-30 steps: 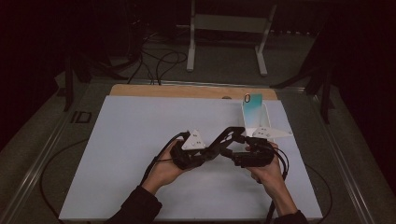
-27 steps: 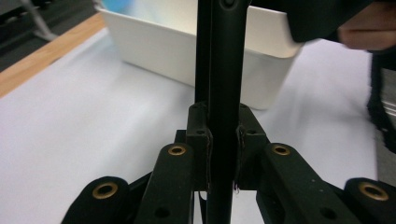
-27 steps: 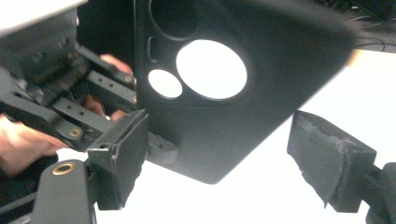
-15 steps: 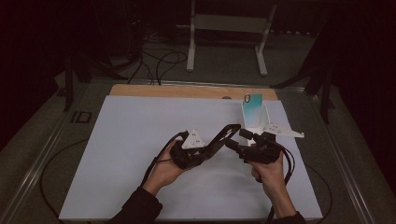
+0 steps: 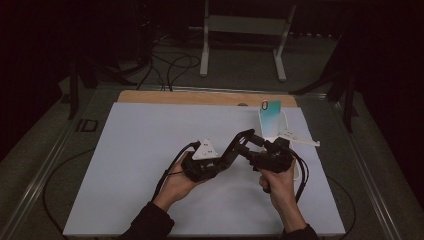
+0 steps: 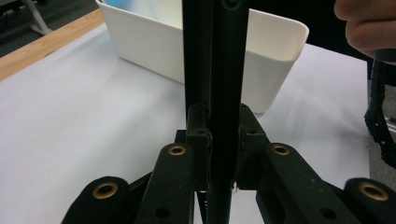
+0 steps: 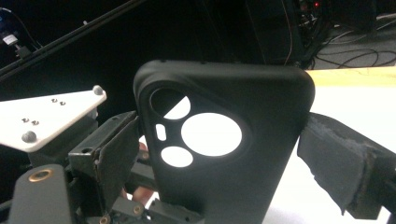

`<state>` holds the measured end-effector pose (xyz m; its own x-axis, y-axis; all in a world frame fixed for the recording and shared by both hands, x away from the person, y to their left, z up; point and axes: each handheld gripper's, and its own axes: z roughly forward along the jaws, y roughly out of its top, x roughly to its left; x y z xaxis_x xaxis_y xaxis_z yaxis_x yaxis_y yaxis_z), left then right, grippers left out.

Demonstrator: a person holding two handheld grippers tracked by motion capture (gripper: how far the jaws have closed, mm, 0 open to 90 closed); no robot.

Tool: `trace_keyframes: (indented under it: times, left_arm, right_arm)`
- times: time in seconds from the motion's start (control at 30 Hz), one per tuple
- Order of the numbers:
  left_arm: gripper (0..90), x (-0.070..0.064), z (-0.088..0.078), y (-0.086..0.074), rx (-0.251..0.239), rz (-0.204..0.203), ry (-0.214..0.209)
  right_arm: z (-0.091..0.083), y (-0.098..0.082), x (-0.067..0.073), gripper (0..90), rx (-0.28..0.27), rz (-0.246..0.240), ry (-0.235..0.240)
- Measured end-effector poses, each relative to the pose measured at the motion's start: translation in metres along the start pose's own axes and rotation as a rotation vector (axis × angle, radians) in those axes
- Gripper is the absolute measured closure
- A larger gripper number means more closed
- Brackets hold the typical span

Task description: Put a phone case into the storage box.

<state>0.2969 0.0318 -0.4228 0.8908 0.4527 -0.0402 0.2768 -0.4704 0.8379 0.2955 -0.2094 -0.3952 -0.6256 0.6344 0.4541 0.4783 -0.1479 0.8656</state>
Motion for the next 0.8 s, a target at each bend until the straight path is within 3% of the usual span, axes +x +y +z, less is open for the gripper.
trace_keyframes:
  times: [0.5, 0.6, 0.8]
  left_arm:
    - [80.3, -0.0051, 0.0023, -0.0003, -0.018, -0.017, -0.063]
    - [80.3, -0.0066, 0.0022, 0.0, -0.023, -0.014, -0.054]
    - [80.2, -0.0088, 0.0036, 0.0006, -0.022, -0.014, -0.014]
  right_arm:
    - [0.0064, 0.0014, 0.0042, 10.8, -0.042, -0.001, -0.003]
    - [0.0075, 0.0013, 0.0036, 10.9, -0.049, 0.001, 0.006]
    - [0.0066, 0.0013, 0.0065, 11.7, -0.057, -0.016, -0.028]
